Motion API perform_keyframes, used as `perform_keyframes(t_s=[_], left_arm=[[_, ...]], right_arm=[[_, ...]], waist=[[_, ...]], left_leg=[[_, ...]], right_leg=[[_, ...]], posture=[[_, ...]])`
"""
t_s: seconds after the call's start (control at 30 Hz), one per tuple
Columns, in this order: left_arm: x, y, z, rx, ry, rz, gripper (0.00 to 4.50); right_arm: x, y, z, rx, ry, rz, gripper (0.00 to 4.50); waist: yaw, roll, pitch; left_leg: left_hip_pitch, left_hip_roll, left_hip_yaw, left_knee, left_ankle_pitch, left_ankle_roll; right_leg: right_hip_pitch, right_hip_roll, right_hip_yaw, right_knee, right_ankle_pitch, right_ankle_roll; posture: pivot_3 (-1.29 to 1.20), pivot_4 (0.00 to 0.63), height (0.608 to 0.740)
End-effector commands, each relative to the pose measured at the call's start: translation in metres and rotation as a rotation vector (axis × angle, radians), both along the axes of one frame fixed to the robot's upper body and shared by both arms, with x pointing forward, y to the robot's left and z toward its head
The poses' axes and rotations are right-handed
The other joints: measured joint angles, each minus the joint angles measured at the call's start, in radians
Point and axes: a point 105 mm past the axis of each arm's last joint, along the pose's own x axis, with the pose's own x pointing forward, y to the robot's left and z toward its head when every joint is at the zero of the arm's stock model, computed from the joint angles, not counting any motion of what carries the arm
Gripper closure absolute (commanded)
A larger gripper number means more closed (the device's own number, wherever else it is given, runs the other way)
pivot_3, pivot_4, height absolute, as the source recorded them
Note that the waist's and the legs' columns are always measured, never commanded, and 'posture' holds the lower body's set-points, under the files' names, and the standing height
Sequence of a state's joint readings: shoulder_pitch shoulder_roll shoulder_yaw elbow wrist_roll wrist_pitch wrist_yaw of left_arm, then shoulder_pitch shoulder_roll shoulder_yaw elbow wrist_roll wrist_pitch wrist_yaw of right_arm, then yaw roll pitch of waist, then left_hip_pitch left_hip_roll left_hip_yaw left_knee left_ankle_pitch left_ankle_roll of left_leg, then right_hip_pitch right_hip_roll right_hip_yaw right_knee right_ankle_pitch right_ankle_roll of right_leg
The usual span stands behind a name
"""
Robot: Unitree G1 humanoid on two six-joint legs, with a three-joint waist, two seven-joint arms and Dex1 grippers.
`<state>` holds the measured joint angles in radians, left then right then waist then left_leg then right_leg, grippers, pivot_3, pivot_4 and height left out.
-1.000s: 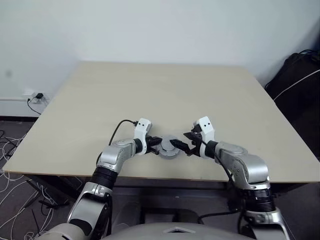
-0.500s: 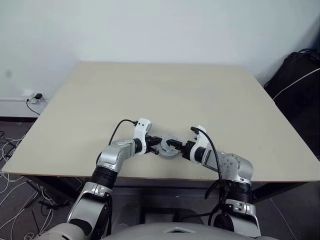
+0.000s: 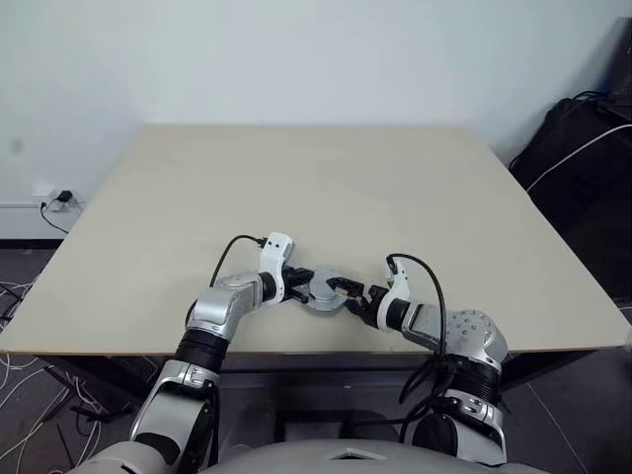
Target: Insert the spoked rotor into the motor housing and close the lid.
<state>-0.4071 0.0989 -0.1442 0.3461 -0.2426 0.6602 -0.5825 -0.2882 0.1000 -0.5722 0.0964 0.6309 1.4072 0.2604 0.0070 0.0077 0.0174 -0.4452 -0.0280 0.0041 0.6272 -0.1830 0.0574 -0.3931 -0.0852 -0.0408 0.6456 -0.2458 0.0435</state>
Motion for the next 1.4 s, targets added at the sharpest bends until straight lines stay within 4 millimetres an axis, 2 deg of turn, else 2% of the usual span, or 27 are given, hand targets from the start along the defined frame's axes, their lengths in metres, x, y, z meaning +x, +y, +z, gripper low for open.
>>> perform_keyframes(t_s=[0.03,0.2,0.37,0.5,0.57,0.6,0.63,0.77,0.93,1.03,1.4], left_arm=[[-0.002,-0.008,0.007,-0.016,-0.022,-0.025,4.50],[-0.001,-0.006,0.006,-0.009,-0.020,-0.020,4.50],[-0.001,-0.004,0.004,-0.003,-0.018,-0.015,4.50],[-0.002,-0.003,0.003,-0.002,-0.014,-0.012,4.50],[-0.003,-0.004,0.002,-0.003,-0.012,-0.011,4.50],[-0.004,-0.004,0.002,-0.003,-0.010,-0.010,4.50],[-0.004,-0.003,0.001,-0.003,-0.009,-0.009,4.50],[-0.003,-0.003,0.001,-0.005,-0.008,-0.006,4.50],[-0.004,-0.003,0.001,-0.009,-0.006,-0.003,4.50],[-0.005,-0.004,0.000,-0.010,-0.003,-0.004,4.50],[-0.005,-0.003,0.002,-0.016,-0.009,-0.001,4.50]], right_arm=[[0.001,0.025,0.017,0.141,-0.047,0.036,0.02],[-0.004,0.032,0.005,0.121,0.011,0.059,0.02],[-0.006,0.036,0.006,0.125,0.011,0.082,0.02],[-0.005,0.036,0.007,0.128,0.008,0.082,0.93],[-0.005,0.036,0.008,0.131,0.008,0.081,1.62],[-0.006,0.036,0.008,0.131,0.011,0.086,1.62],[-0.007,0.037,0.009,0.131,0.013,0.093,2.02],[-0.013,0.040,0.008,0.116,0.028,0.116,2.69],[-0.016,0.038,0.006,0.093,0.048,0.120,2.74],[-0.020,0.037,0.004,0.071,0.065,0.136,3.30],[-0.022,0.032,-0.003,0.027,0.095,0.113,3.30]], waist=[[-0.006,0.000,0.000],[-0.016,0.000,0.000],[-0.018,0.001,0.000],[-0.019,0.001,0.000],[-0.019,0.001,0.000],[-0.020,0.001,-0.001],[-0.020,0.002,-0.001],[-0.019,0.005,-0.003],[-0.020,0.007,-0.004],[-0.019,0.009,-0.006],[-0.018,0.010,-0.007]], left_leg=[[0.000,0.000,0.000,0.000,0.000,0.000],[0.000,0.000,0.000,0.000,0.000,0.000],[0.000,0.000,0.000,0.000,0.000,0.000],[0.000,0.001,0.000,0.000,0.000,0.000],[0.000,0.000,0.000,0.000,0.000,0.000],[0.000,0.000,0.000,0.000,0.000,0.000],[0.000,0.001,0.000,0.000,0.000,0.000],[0.000,0.001,0.000,0.000,0.000,0.000],[0.001,0.001,0.000,0.000,0.000,0.000],[0.001,0.001,0.000,0.000,0.000,0.000],[0.001,0.001,0.000,0.000,0.000,0.000]], right_leg=[[0.000,0.000,0.000,0.000,0.000,0.000],[0.000,0.000,0.000,0.000,0.001,0.001],[0.000,0.000,0.000,0.000,0.001,0.001],[0.000,0.000,0.001,0.000,0.001,0.001],[0.000,0.000,0.002,0.000,0.001,0.001],[0.000,0.000,0.002,0.000,0.001,0.001],[0.000,0.000,0.003,0.000,0.001,0.001],[0.000,0.000,0.003,0.000,0.002,0.000],[0.000,0.000,0.003,0.000,0.003,0.000],[0.000,0.000,0.003,0.000,0.003,0.000],[0.000,0.000,0.002,0.000,0.003,0.000]], posture=[[0.00,0.000,0.740],[0.00,0.000,0.740],[0.00,0.000,0.740],[0.00,0.000,0.740],[0.00,0.000,0.740],[0.00,0.000,0.740],[0.00,0.000,0.740],[0.00,0.000,0.740],[0.00,0.000,0.740],[0.00,0.000,0.740],[0.00,0.000,0.740]])
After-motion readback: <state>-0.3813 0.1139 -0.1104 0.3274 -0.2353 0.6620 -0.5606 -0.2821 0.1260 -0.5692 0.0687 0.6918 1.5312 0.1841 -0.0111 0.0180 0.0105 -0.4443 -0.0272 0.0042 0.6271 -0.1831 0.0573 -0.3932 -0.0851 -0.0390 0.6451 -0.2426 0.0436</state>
